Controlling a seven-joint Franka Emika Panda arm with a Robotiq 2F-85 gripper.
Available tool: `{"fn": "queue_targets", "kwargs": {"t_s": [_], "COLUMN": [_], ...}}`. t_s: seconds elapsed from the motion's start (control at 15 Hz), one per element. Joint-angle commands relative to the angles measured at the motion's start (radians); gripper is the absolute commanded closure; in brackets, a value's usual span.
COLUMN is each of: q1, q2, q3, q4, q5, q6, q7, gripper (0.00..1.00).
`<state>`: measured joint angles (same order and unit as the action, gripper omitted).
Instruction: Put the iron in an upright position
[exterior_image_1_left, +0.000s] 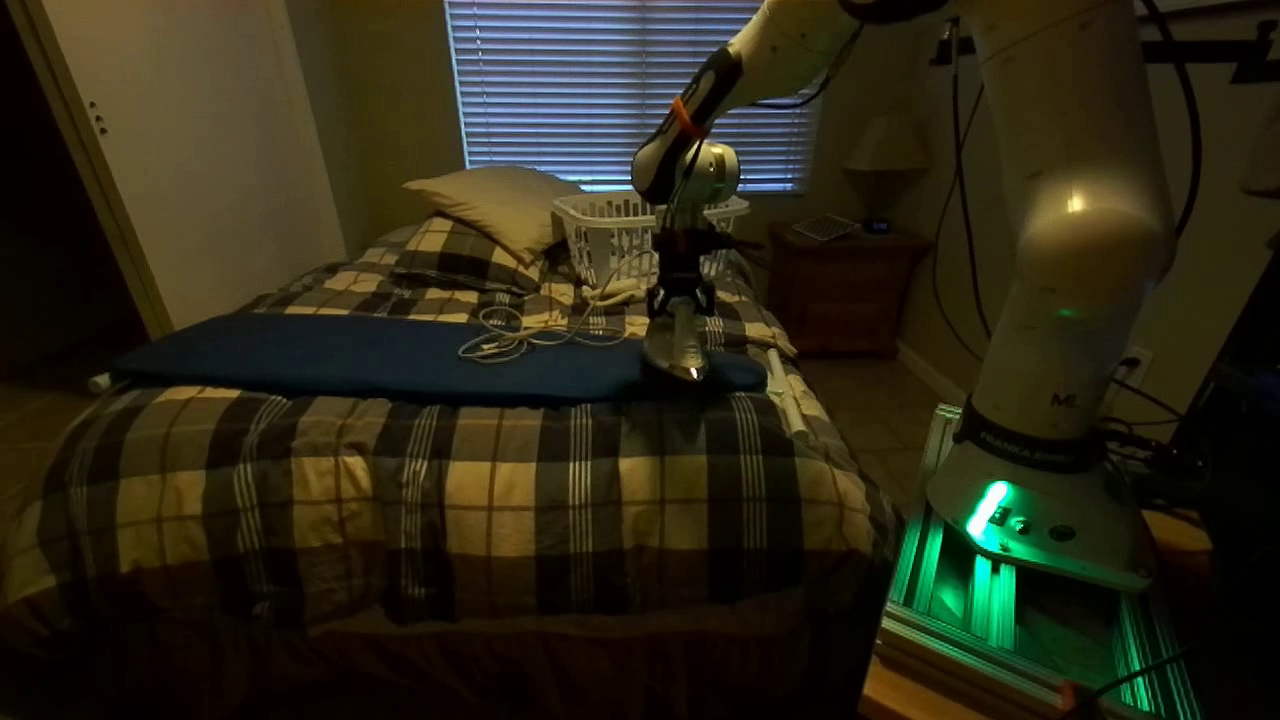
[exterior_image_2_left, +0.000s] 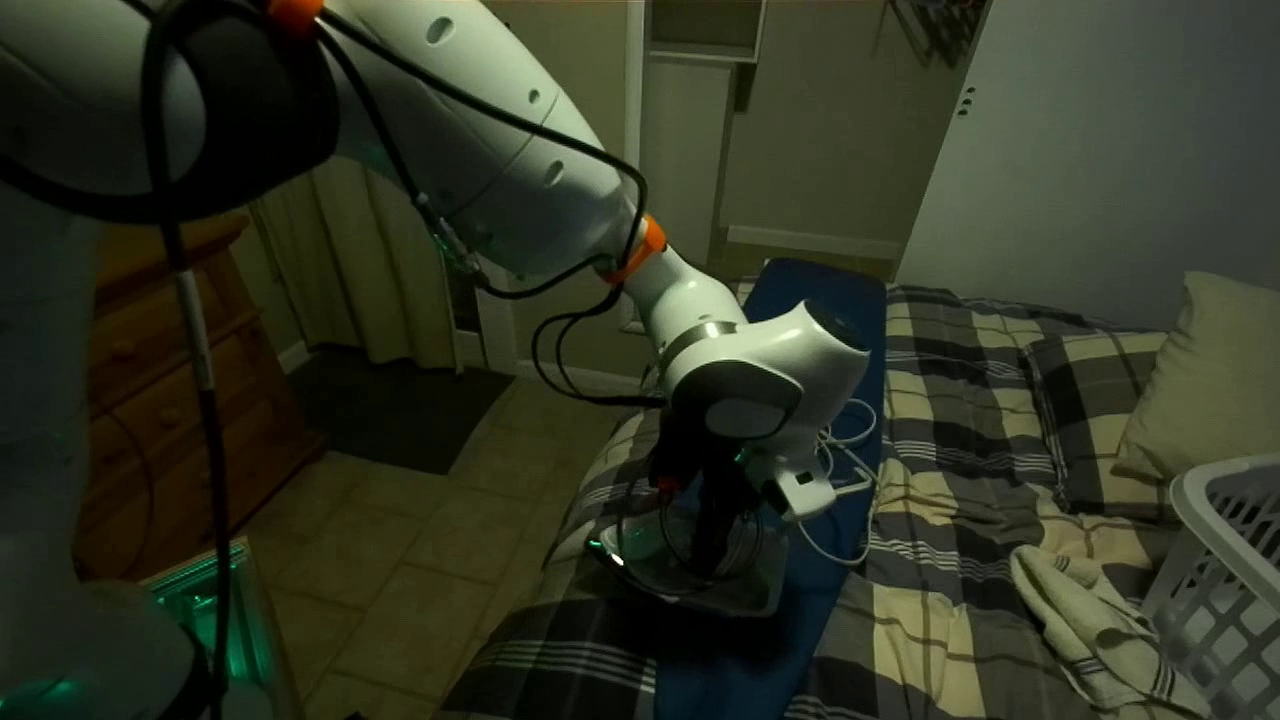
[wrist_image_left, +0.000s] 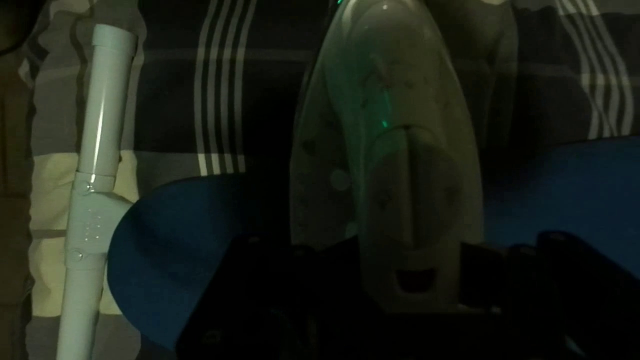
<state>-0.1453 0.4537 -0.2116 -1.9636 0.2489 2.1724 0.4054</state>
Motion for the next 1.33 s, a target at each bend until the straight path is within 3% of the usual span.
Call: {"fn": "queue_targets", "kwargs": {"t_s": [0.0,0.13,0.2,0.73,1.27], "q1": [-0.054,-0.071,-0.043,-0.056,-0.154], "q2": [0.029,0.052,0.039,0.069,0.253], "q3": [0.020,0.020,0.008,0.011,0.033], "q4": [0.115,0.151,0.085,0.120,0.455], "q5": [0.105,0.147,0.092,0.116,0.269], "q6": [-0.132,-0.180,-0.107,-0.132,-0.533], "q7": [0.042,0.066,0.041,0.053,0.179], "gripper": [1.00,1.00,1.00,1.00,1.00]}}
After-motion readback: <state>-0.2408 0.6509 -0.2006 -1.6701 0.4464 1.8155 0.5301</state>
